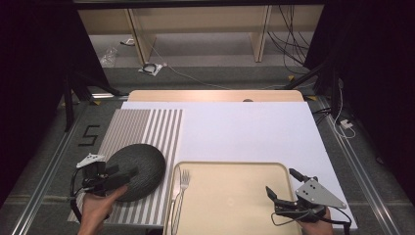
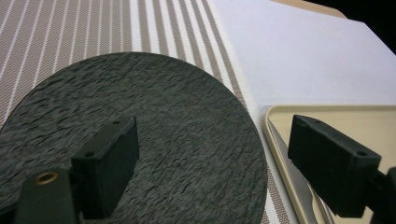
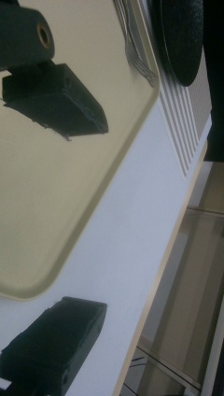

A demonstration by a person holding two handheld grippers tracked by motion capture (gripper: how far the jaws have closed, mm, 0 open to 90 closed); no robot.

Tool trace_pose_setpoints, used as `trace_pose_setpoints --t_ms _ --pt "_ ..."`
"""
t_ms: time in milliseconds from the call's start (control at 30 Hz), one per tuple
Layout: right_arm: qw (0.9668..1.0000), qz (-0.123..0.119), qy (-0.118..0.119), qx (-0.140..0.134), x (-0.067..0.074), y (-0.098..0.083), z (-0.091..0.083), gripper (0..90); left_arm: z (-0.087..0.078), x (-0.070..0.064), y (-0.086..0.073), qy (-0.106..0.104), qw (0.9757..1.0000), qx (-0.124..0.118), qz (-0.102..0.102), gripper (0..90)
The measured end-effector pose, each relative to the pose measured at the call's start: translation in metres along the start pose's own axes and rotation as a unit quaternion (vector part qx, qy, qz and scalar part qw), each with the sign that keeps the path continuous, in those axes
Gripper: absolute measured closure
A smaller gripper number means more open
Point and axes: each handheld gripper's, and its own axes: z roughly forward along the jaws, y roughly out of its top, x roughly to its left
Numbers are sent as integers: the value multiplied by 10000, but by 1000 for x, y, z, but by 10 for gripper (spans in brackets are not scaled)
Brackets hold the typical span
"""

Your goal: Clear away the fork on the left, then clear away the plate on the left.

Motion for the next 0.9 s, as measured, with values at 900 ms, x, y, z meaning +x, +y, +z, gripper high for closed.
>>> trace_pose_setpoints --t_ms 900 --pt "10000 -32 -20 -6 2 1 -2 129 -24 37 -29 201 9797 -535 -1922 156"
